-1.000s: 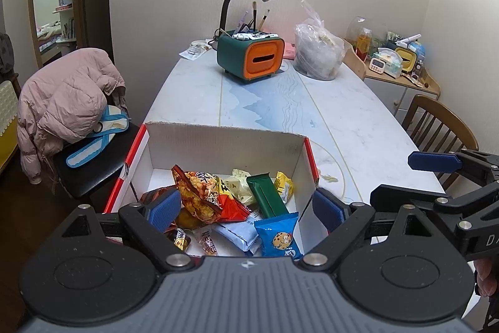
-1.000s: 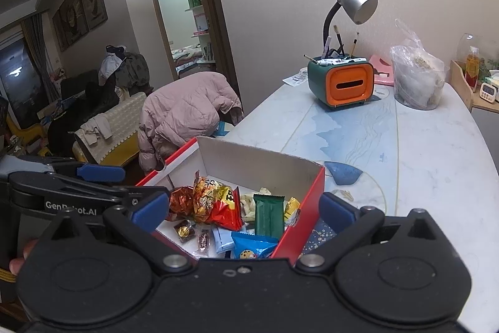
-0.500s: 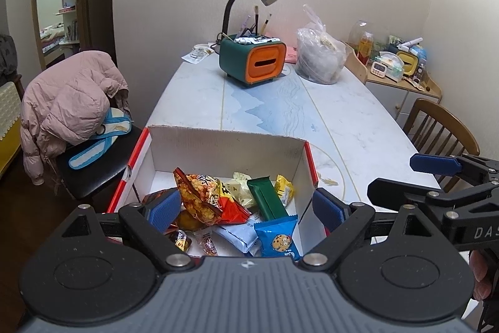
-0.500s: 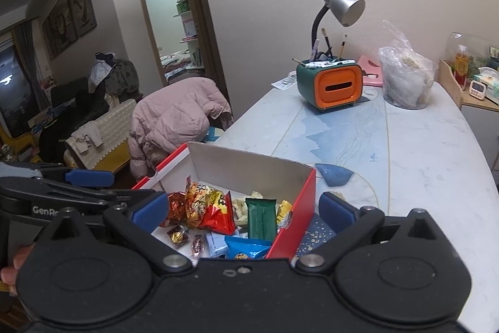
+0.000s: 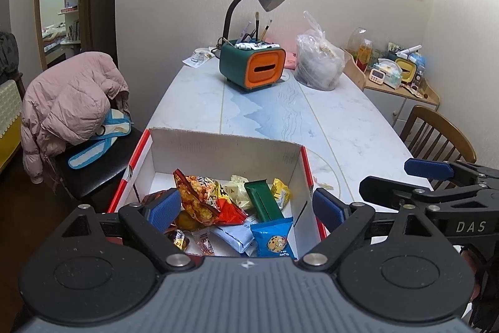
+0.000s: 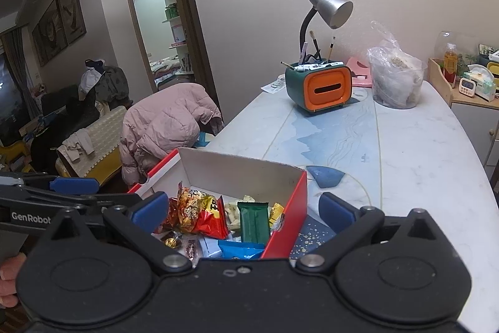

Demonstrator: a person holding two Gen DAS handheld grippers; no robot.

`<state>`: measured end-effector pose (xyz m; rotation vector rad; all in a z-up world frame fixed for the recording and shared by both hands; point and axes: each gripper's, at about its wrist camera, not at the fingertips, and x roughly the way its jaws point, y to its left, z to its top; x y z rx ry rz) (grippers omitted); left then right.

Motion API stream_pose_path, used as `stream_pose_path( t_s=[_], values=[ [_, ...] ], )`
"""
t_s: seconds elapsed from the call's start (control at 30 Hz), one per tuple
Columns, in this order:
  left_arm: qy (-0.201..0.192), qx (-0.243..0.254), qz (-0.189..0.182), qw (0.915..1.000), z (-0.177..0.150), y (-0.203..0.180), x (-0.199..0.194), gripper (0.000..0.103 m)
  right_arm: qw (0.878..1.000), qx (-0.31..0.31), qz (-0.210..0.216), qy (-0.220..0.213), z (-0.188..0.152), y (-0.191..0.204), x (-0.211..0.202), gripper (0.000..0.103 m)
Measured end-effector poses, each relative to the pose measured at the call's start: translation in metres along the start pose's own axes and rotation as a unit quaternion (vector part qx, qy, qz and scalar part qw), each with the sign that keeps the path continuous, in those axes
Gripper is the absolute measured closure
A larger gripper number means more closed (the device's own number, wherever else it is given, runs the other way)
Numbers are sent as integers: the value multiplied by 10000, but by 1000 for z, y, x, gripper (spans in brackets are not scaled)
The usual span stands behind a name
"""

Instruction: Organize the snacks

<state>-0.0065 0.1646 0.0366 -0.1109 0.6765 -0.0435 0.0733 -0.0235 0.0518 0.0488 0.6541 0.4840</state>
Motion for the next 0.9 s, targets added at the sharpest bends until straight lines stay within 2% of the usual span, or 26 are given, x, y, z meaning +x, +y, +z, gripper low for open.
stream_pose_path(
  t_s=[0.23,0.9],
  values=[
    [-23,2,55,10000,0,-1,-1,11,10000,11,-1,3,0,0,0,0],
    [333,-76,123,9993,-6,-8,11,11,9996,137,36,246,-8,-4,1,0]
  ],
)
